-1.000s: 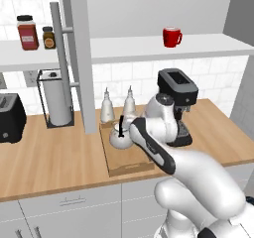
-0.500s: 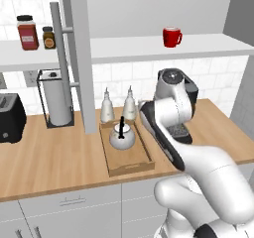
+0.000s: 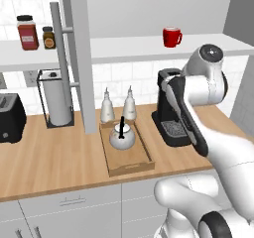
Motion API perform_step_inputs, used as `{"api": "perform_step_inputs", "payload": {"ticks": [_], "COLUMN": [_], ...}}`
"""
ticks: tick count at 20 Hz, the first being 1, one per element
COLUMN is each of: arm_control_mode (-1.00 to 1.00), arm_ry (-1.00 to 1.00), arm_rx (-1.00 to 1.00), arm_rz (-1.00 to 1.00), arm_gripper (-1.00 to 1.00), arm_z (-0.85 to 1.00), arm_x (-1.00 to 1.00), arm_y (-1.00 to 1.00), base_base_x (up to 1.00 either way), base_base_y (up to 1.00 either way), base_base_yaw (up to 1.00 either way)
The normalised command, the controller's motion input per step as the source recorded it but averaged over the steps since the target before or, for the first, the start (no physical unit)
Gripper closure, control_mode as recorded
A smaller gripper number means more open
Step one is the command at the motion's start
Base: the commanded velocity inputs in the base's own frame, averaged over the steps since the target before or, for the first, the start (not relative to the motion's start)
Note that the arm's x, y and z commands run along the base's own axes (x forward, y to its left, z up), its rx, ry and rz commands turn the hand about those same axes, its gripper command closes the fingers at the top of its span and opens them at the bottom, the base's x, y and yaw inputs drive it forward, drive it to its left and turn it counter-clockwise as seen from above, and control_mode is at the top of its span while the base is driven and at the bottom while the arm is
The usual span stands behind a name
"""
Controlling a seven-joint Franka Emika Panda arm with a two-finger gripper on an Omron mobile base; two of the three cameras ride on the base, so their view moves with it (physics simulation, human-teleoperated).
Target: Pick the kettle from the counter and place it on the tray. Then pick the mug from the cabinet and place it on the tray. Then close the cabinet doors.
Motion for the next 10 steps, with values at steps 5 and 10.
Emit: {"api": "perform_step_inputs", "payload": {"ticks": [5,10], "arm_control_mode": [-1.0,-1.0], "arm_ry": [0.0,-0.03], "arm_rx": [0.08,0.01], "arm_rz": [0.07,0.01], "arm_gripper": [-1.0,-1.0], "arm_z": [0.19,0.99], "arm_x": [-0.02,0.04], "arm_y": [-0.47,-0.34], "base_base_x": [0.0,0.0], "base_base_y": [0.0,0.0], "base_base_yaw": [0.0,0.0]}}
